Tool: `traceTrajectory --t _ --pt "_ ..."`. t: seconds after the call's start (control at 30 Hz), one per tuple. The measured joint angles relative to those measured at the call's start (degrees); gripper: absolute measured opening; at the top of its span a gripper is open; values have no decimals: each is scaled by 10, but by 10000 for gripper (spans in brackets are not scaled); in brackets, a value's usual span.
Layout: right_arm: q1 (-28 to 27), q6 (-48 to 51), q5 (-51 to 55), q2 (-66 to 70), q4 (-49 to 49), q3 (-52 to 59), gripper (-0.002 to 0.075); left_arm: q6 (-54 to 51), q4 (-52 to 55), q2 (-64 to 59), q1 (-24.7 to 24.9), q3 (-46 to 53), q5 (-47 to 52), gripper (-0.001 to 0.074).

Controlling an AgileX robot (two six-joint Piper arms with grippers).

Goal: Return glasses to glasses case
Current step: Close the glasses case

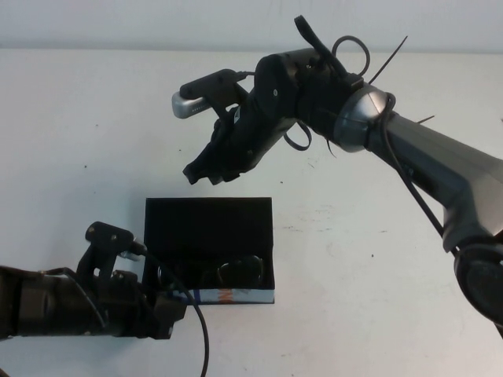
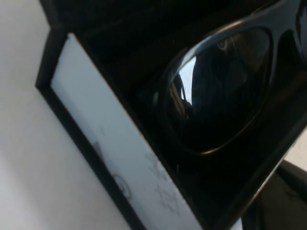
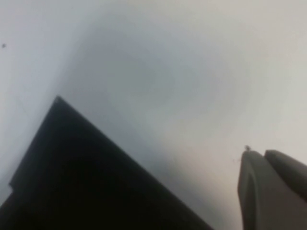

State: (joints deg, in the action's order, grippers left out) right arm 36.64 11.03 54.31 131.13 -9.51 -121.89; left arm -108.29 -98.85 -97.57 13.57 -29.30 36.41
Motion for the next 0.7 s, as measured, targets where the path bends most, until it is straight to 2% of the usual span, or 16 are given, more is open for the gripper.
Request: traceTrajectory --t 0.7 --pt "-2 31 48 43 -36 -29 -12 -2 0 -1 0 0 4 0"
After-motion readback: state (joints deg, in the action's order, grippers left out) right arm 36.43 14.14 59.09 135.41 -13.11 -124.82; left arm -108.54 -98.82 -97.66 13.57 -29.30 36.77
